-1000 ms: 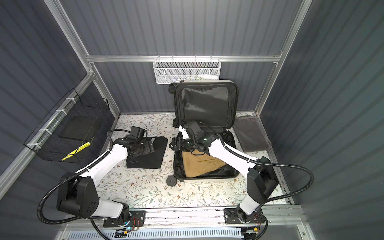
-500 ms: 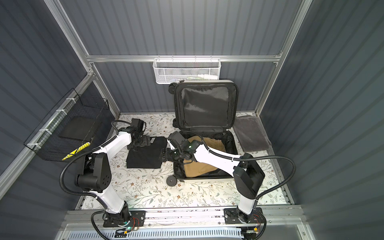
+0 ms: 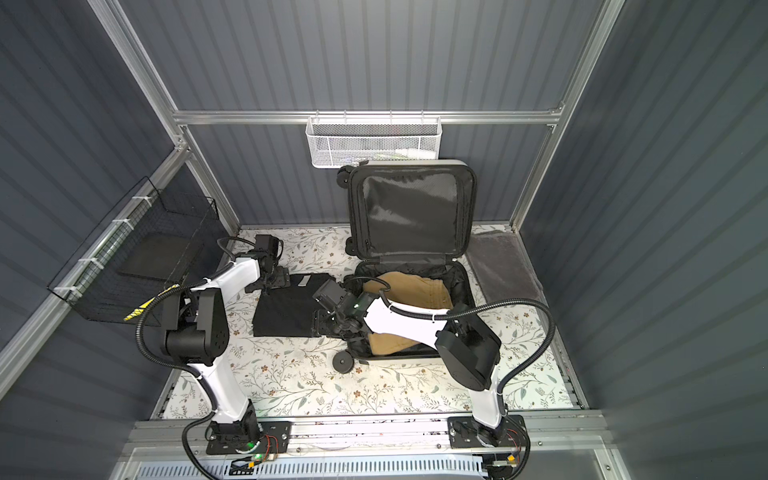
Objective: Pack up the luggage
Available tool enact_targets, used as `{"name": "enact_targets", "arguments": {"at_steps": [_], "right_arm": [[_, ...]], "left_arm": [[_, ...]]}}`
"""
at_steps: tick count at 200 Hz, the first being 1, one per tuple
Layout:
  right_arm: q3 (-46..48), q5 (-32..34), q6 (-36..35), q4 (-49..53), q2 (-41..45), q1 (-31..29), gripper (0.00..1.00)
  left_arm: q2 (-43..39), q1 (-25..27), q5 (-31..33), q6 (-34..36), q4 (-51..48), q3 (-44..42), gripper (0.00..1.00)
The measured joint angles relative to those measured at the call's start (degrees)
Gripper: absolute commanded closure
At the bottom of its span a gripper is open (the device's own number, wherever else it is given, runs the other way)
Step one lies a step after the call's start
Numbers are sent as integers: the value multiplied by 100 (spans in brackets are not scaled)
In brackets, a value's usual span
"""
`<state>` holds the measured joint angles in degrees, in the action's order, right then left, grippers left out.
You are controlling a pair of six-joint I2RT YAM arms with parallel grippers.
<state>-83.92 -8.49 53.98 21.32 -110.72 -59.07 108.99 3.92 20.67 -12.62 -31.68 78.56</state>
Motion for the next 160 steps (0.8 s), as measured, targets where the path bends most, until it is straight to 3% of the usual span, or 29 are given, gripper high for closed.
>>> {"name": "enact_targets", "arguments": {"at_steps": [40, 160], "right_arm": [[-188, 127, 170, -15, -289, -42, 35], [-1558, 645, 195, 914, -1327, -289, 26]], "left_arm": [[323, -87, -83, 155, 170, 369, 8], [678, -404, -756, 354, 439, 433, 9]]}}
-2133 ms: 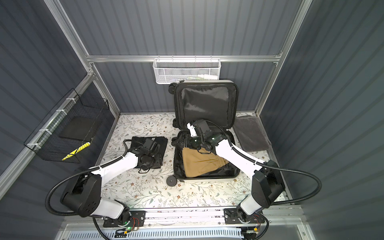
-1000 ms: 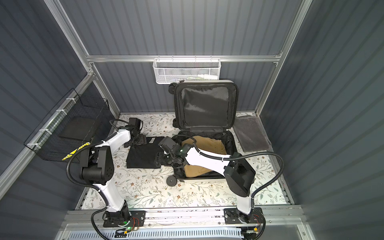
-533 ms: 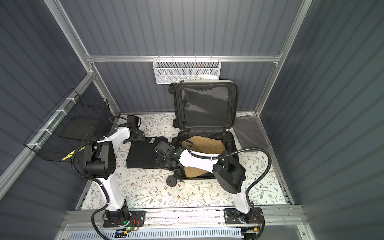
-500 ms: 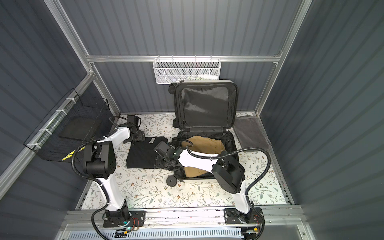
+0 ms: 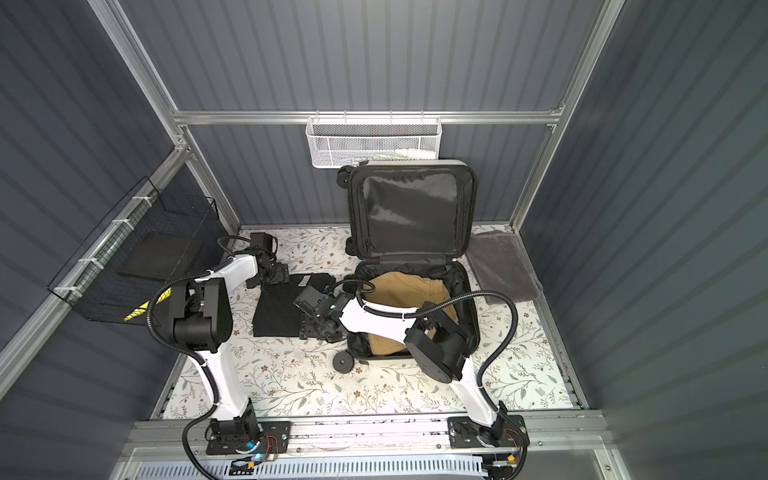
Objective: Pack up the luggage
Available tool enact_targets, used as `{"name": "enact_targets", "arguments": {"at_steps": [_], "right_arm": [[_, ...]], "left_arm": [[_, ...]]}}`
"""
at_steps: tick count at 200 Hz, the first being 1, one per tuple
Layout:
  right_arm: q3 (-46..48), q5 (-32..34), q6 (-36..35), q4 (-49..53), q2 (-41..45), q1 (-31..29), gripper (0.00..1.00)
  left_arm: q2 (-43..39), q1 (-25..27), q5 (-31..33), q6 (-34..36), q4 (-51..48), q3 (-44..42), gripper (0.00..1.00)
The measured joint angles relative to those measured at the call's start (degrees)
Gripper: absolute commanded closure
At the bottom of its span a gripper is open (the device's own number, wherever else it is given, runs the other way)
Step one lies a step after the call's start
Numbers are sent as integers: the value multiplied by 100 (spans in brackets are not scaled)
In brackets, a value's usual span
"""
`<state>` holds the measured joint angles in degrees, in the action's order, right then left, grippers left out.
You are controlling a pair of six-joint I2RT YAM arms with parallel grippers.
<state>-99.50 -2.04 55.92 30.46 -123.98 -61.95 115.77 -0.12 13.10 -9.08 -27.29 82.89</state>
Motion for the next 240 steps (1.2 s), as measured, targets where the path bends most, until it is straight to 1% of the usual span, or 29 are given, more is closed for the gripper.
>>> {"name": "enact_targets", "arguments": {"at_steps": [59, 113, 160, 240], "right_arm": [[-732, 142, 2, 520, -433, -57, 22], [-863, 153, 57, 774, -656, -57, 18], [-931, 83, 63, 704, -872, -44, 19], [-946, -175, 68, 463, -964, 118, 25]], "left_arm": [[63, -138, -302, 39, 68, -2, 9], [107, -210, -553, 33, 142, -2, 9], [142, -223, -721, 33, 177, -13, 9], [267, -264, -955, 28, 313, -13, 10]]}}
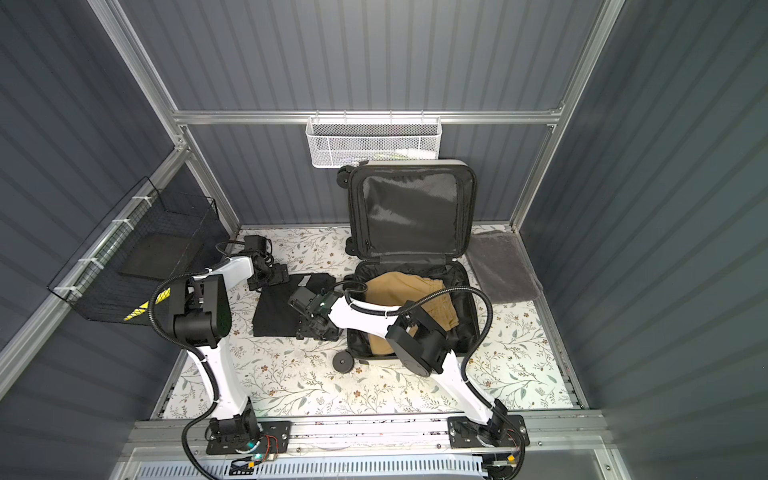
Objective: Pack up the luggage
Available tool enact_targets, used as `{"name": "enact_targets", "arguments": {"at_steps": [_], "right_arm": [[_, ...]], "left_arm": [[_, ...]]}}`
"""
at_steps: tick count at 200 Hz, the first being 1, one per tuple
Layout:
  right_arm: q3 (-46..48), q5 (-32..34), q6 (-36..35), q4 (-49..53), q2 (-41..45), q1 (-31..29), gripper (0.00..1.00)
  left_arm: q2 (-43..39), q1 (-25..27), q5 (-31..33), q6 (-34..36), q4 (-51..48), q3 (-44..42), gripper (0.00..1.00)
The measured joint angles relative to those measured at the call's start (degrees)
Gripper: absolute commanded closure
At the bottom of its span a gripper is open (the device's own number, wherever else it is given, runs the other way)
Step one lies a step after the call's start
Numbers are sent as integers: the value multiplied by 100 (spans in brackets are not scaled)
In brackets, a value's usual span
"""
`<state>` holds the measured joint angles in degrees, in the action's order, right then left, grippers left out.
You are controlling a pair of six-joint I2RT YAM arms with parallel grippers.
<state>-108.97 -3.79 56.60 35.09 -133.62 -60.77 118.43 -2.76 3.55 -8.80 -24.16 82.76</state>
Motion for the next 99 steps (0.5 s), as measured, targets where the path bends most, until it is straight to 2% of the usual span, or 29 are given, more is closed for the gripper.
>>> {"name": "enact_targets", "arguments": {"at_steps": [99], "right_arm": [[0, -273, 2, -247, -9, 76, 37]], "left_arm": [[22, -74, -63, 2, 42, 0, 5]]}}
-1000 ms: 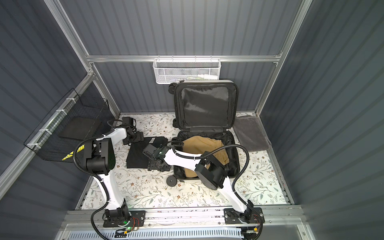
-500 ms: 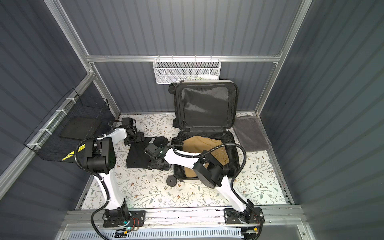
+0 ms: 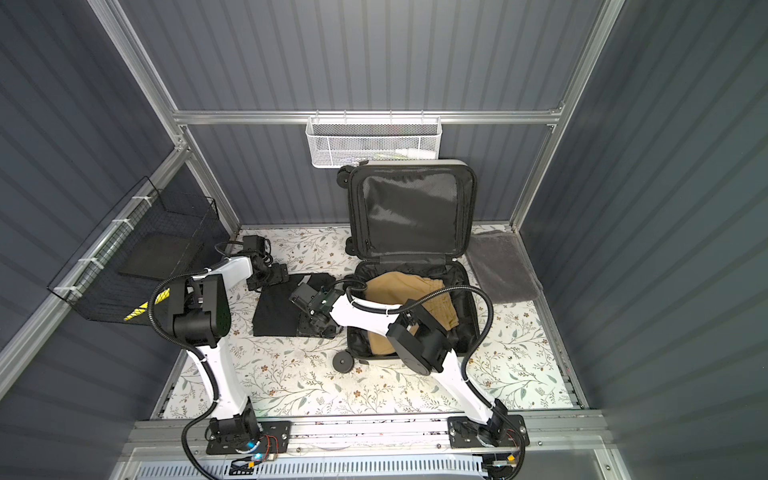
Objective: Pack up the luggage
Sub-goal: 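Lift the black T-shirt with both grippers toward the suitcase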
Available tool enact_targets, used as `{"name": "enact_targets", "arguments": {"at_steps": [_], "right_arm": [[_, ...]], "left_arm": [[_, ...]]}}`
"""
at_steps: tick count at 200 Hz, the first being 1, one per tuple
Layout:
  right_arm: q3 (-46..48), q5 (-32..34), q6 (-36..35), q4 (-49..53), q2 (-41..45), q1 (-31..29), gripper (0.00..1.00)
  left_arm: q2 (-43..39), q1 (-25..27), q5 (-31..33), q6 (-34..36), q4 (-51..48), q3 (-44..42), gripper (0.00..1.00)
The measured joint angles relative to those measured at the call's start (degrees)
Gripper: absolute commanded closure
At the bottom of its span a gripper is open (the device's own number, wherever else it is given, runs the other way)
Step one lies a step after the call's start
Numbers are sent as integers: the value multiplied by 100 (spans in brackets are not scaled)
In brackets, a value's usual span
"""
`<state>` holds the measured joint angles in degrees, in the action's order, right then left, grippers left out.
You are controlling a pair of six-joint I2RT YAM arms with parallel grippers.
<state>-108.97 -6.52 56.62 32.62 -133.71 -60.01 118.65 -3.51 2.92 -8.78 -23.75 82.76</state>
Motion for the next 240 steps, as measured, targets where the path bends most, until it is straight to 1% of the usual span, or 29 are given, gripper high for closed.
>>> {"name": "enact_targets", "arguments": {"at_steps": [38, 61, 85, 96, 116, 134, 149, 161, 168, 182, 192, 240], "right_arm": [[11, -83, 22, -46, 0, 37, 43], [55, -105, 35, -133, 0, 50, 49], [120, -131, 76, -212, 0, 70, 60], [166, -160, 81, -264, 0, 79, 65], [249, -210, 83, -321, 0, 103, 74], [302, -245, 39, -365, 0, 125, 82], [319, -282, 2, -409, 0, 151, 90], [321, -334, -61, -439, 2, 184, 96], [321, -365, -79, -452, 7, 210, 100], [321, -411, -131, -457, 28, 262, 100], [321, -433, -181, -444, 57, 302, 100], [136, -483, -590, -177, 435, 501, 100]], "left_arm": [[0, -20, -2, 2, 109, -59, 5], [-2, -35, -11, 0, 219, -94, 13], [-2, -59, -57, -9, 350, -136, 26], [-2, -70, -90, -35, 402, -155, 34], [-7, -72, -164, -61, 503, -195, 45], [-26, -72, -249, -107, 581, -243, 56], [-46, -83, -350, -142, 627, -291, 69], [-59, -101, -457, -201, 667, -326, 81], [-72, -98, -511, -223, 686, -343, 86], [-125, -111, -588, -240, 702, -378, 92], [-153, -125, -643, -269, 706, -411, 100], [-503, -133, -938, -470, 455, -699, 100]]}}
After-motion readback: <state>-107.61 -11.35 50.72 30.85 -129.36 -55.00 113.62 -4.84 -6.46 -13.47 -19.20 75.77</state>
